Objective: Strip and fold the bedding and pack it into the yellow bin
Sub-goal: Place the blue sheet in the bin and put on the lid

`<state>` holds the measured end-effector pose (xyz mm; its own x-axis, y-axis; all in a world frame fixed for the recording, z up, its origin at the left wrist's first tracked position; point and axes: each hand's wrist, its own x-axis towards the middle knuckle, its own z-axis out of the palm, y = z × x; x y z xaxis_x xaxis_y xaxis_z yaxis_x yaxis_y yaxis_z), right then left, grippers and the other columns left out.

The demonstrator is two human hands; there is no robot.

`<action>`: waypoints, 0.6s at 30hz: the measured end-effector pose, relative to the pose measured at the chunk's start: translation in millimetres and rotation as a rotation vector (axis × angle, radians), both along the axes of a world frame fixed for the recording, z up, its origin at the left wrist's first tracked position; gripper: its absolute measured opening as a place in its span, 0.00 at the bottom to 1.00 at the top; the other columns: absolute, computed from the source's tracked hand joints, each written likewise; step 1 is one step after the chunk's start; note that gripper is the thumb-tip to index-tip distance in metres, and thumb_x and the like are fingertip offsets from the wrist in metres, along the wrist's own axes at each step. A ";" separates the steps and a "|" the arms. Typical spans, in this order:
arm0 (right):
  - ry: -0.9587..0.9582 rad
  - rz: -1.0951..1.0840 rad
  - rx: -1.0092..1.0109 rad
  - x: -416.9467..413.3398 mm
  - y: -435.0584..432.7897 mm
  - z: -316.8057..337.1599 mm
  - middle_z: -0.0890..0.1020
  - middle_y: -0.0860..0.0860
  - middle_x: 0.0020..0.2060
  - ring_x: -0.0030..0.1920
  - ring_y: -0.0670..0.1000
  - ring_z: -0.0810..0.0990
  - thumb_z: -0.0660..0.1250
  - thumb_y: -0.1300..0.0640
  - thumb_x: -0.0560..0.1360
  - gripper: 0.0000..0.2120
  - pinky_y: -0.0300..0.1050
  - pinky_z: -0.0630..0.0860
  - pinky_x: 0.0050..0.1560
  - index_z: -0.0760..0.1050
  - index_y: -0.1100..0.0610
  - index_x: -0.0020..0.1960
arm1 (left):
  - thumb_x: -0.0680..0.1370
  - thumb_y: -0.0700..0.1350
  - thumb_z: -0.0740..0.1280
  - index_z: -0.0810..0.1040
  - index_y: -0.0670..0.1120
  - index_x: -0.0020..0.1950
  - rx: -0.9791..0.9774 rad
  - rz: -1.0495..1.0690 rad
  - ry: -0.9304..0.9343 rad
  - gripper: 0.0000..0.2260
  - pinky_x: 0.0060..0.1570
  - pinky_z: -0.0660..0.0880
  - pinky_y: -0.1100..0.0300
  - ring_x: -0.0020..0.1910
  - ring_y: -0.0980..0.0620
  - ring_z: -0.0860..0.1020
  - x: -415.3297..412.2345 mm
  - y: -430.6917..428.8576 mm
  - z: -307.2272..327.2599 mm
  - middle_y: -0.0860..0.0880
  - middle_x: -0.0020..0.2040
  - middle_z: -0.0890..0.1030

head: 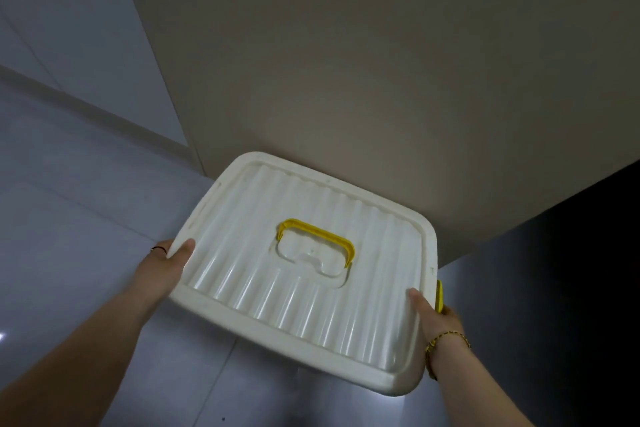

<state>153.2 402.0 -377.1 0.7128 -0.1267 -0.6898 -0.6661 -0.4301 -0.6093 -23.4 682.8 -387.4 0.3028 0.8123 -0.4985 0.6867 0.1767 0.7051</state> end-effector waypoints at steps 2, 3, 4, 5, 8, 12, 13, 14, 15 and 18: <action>-0.018 0.038 -0.062 1.0 -1.6 -2.4 0.75 0.55 0.36 0.42 0.59 0.76 0.69 0.50 0.72 0.17 0.52 0.73 0.51 0.73 0.64 0.48 | 0.80 0.52 0.57 0.68 0.36 0.67 -0.050 -0.042 0.017 0.23 0.62 0.64 0.54 0.64 0.39 0.70 7.0 8.3 3.1 0.36 0.65 0.72; -0.030 0.064 -0.092 1.6 -1.8 -3.1 0.76 0.55 0.37 0.46 0.60 0.76 0.69 0.48 0.71 0.18 0.53 0.74 0.54 0.74 0.63 0.48 | 0.80 0.53 0.56 0.68 0.35 0.67 -0.059 -0.054 0.020 0.24 0.64 0.62 0.54 0.66 0.40 0.68 13.7 12.2 5.5 0.36 0.67 0.70; -0.048 0.069 -0.103 1.7 -1.4 -4.8 0.76 0.55 0.38 0.49 0.61 0.76 0.69 0.47 0.71 0.18 0.54 0.74 0.55 0.74 0.62 0.49 | 0.80 0.53 0.55 0.67 0.34 0.68 -0.049 -0.059 0.020 0.25 0.66 0.60 0.55 0.68 0.40 0.66 21.8 15.6 7.2 0.36 0.68 0.69; -0.057 0.063 -0.085 1.6 0.0 -6.3 0.76 0.55 0.40 0.49 0.61 0.76 0.68 0.48 0.72 0.19 0.53 0.74 0.54 0.73 0.63 0.53 | 0.80 0.53 0.56 0.65 0.33 0.69 -0.028 -0.055 0.016 0.26 0.68 0.57 0.57 0.69 0.41 0.64 29.4 18.6 7.2 0.37 0.70 0.67; -0.102 0.030 -0.024 2.9 2.8 -14.3 0.74 0.57 0.44 0.46 0.59 0.74 0.65 0.52 0.75 0.22 0.50 0.72 0.49 0.65 0.63 0.62 | 0.78 0.54 0.61 0.55 0.35 0.74 -0.072 0.000 -0.011 0.33 0.70 0.56 0.56 0.71 0.42 0.62 39.6 29.0 2.2 0.39 0.73 0.62; -0.243 0.076 -0.101 -0.8 8.2 -21.3 0.74 0.56 0.44 0.45 0.57 0.73 0.59 0.55 0.78 0.18 0.47 0.69 0.47 0.65 0.63 0.64 | 0.72 0.59 0.67 0.67 0.36 0.69 -0.296 0.017 -0.038 0.35 0.69 0.63 0.48 0.65 0.40 0.70 31.0 43.8 -5.2 0.38 0.67 0.71; -0.280 0.096 -0.142 -2.6 9.3 -22.1 0.74 0.55 0.41 0.44 0.57 0.72 0.57 0.55 0.79 0.17 0.46 0.68 0.46 0.65 0.64 0.64 | 0.72 0.59 0.67 0.70 0.36 0.67 -0.315 0.018 -0.040 0.33 0.68 0.65 0.48 0.64 0.39 0.72 29.4 44.3 -4.7 0.38 0.65 0.74; -0.317 0.125 -0.186 -4.1 10.2 -22.8 0.72 0.53 0.38 0.42 0.56 0.72 0.55 0.55 0.80 0.16 0.46 0.68 0.45 0.65 0.64 0.62 | 0.73 0.57 0.67 0.72 0.35 0.65 -0.312 0.023 -0.051 0.30 0.67 0.66 0.48 0.62 0.39 0.73 29.1 43.8 -4.9 0.37 0.63 0.75; -0.344 0.148 -0.229 -5.2 11.4 -22.4 0.71 0.53 0.36 0.41 0.56 0.72 0.54 0.55 0.80 0.15 0.47 0.68 0.43 0.65 0.64 0.61 | 0.74 0.55 0.67 0.73 0.35 0.63 -0.295 0.034 -0.063 0.28 0.65 0.68 0.50 0.60 0.40 0.74 29.9 42.6 -4.4 0.37 0.62 0.76; -0.381 0.175 -0.304 -7.5 14.0 -23.1 0.71 0.54 0.37 0.40 0.57 0.72 0.52 0.55 0.80 0.15 0.47 0.68 0.42 0.65 0.64 0.60 | 0.75 0.48 0.68 0.75 0.37 0.55 -0.157 0.076 -0.092 0.17 0.51 0.69 0.57 0.51 0.42 0.76 33.8 36.3 -3.0 0.36 0.55 0.77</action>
